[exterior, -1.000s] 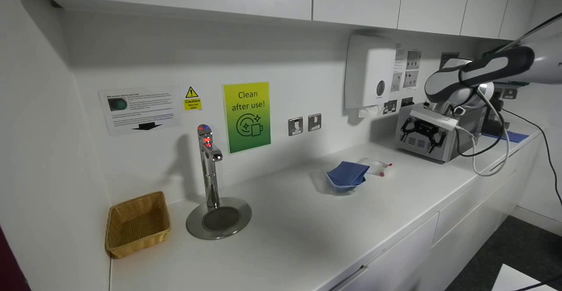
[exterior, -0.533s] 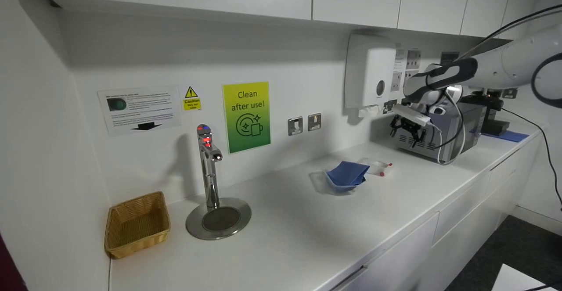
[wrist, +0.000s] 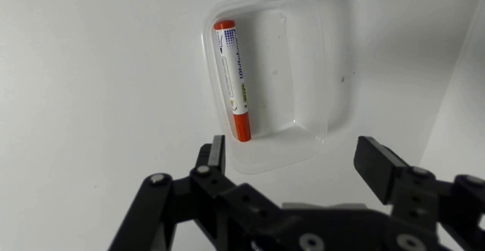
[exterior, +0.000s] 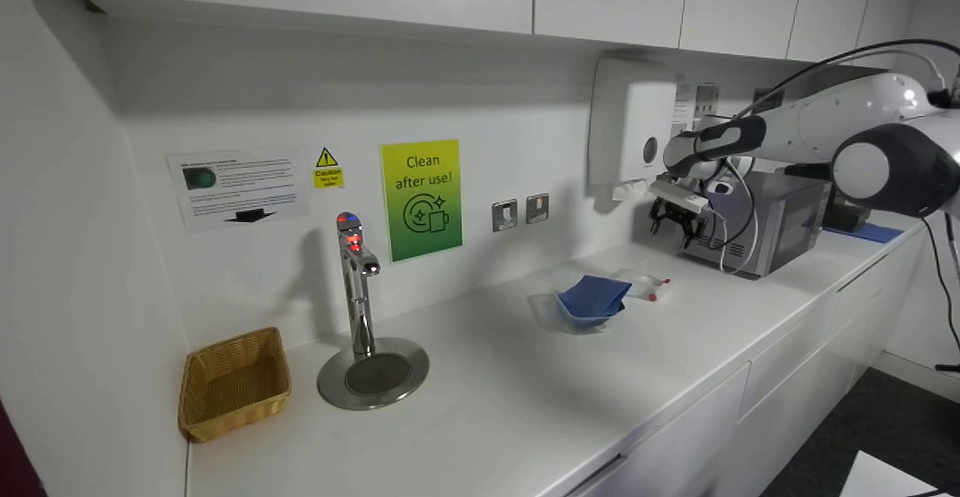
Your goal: Put the blue towel in the clear bowl on the left then remove the red marker from the bowl on the right.
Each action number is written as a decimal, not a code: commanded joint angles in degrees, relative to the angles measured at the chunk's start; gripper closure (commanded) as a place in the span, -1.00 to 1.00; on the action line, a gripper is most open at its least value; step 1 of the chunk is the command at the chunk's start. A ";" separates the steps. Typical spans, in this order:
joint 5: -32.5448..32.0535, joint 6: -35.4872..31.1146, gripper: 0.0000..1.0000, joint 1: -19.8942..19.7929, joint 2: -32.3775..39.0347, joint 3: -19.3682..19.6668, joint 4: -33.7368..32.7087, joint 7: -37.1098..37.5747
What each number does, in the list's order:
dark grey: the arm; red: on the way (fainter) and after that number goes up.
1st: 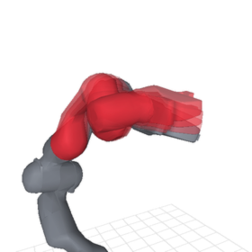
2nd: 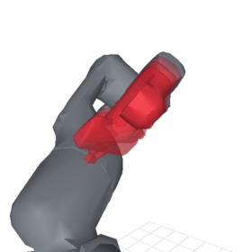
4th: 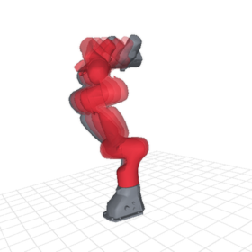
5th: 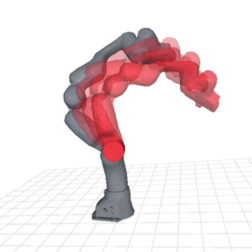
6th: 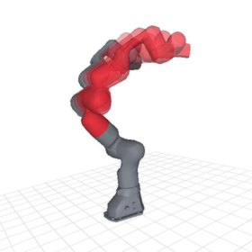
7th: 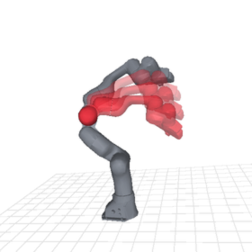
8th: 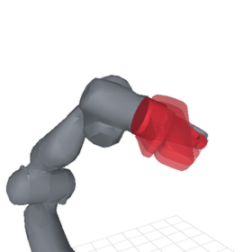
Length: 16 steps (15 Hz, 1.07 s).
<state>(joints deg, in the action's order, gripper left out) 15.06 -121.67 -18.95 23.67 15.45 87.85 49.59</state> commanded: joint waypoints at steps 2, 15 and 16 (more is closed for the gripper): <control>1.06 7.89 -0.74 -1.19 6.27 -0.31 -10.39 0.17; 0.49 15.17 -0.35 -2.34 14.46 -0.52 -18.40 0.97; 0.42 15.05 -0.30 -2.28 14.76 -0.54 -18.56 0.96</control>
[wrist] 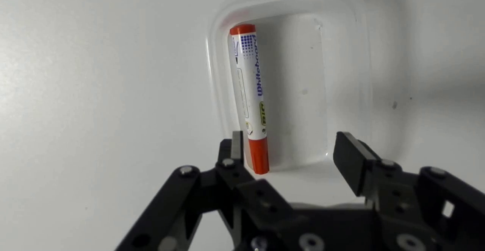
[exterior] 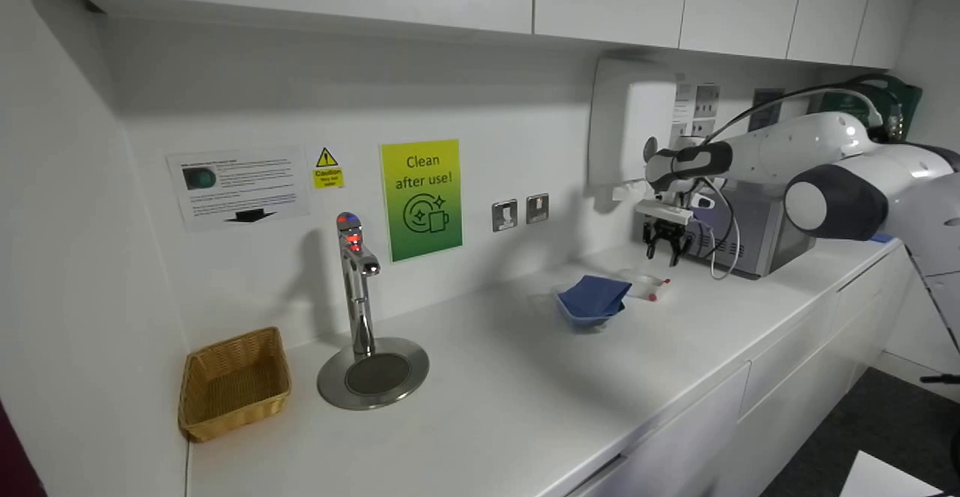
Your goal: Put the blue towel in the clear bowl on the left then remove the red marker from the bowl on the right.
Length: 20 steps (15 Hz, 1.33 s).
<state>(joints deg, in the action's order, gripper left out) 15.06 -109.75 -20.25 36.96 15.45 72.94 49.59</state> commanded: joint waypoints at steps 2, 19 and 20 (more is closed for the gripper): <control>0.30 3.07 -0.28 -0.85 1.77 -0.55 -3.80 1.04; 0.31 4.97 -0.15 -0.67 3.73 -1.01 -2.79 0.99; 0.21 4.88 -0.15 -0.66 4.11 -0.92 -2.78 1.04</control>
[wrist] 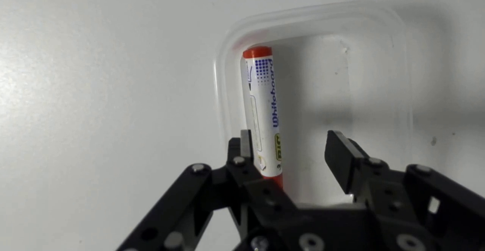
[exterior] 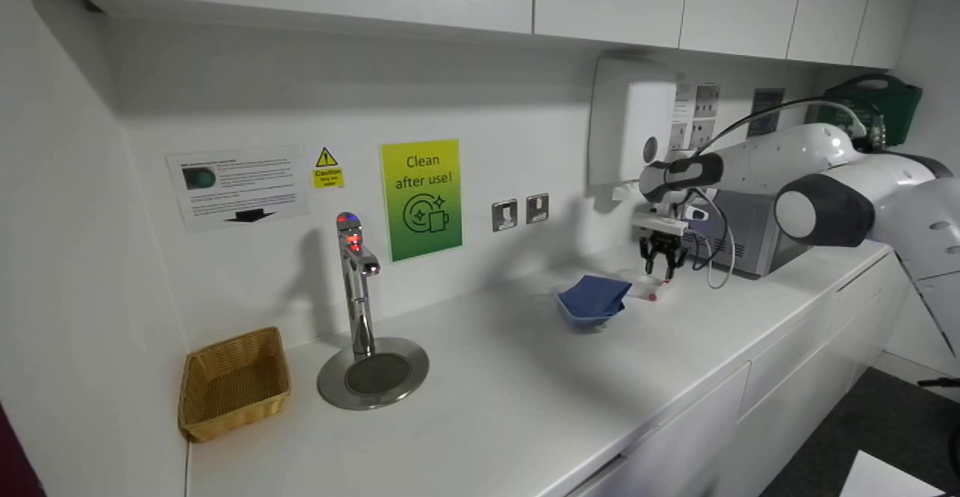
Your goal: Put the blue towel in the clear bowl on the left then remove the red marker from the bowl on the right.
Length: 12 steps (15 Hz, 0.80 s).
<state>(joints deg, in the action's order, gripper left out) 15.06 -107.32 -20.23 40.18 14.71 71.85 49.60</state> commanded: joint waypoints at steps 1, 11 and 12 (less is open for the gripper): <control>0.16 2.45 -0.15 -0.72 1.19 -0.14 -1.71 1.02; 0.19 2.71 -0.10 -1.44 2.57 0.17 -1.99 1.13; 0.18 2.70 -0.09 -1.49 2.64 0.17 -1.95 1.15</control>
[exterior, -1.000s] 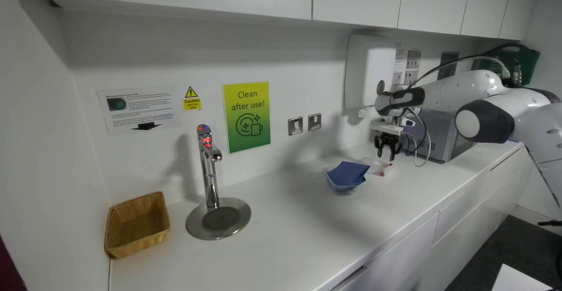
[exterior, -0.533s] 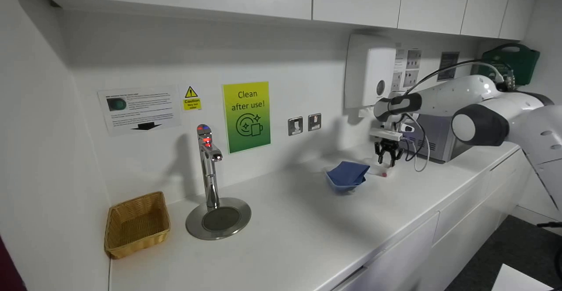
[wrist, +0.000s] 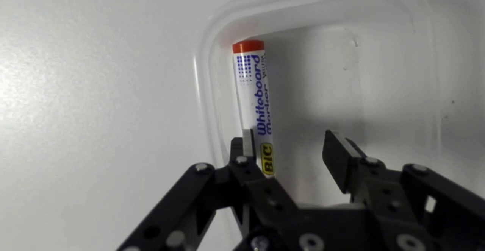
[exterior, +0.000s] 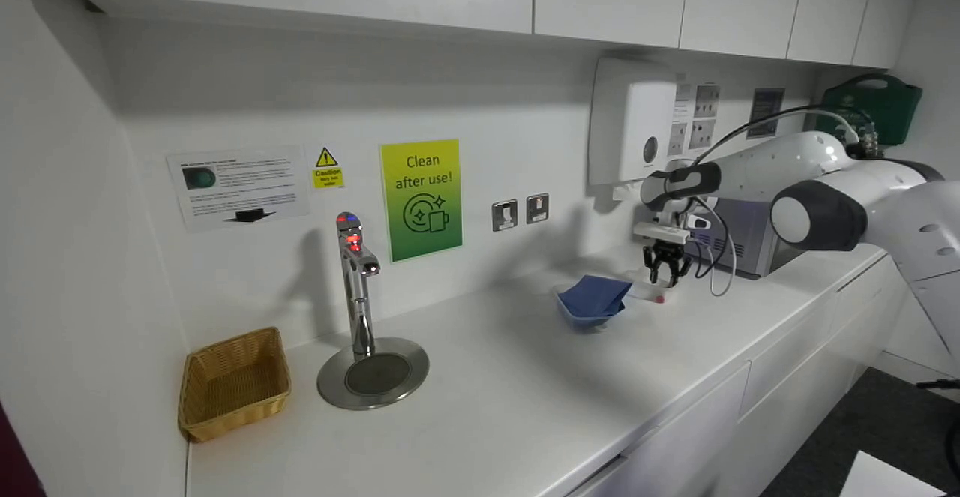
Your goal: Put the blue towel in the clear bowl on the left then remove the red marker from the bowl on the right.
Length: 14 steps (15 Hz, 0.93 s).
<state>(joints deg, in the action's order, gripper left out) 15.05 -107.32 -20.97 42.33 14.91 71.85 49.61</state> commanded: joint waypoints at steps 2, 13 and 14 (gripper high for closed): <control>0.07 2.56 -0.10 -0.73 0.73 0.06 -1.73 1.21; -0.75 -1.43 -0.20 0.80 0.25 1.45 0.60 5.55; -0.90 -2.58 -0.15 1.06 0.29 1.83 0.71 7.06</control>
<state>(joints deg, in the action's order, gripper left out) 14.81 -107.63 -20.85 42.79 15.39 71.92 52.98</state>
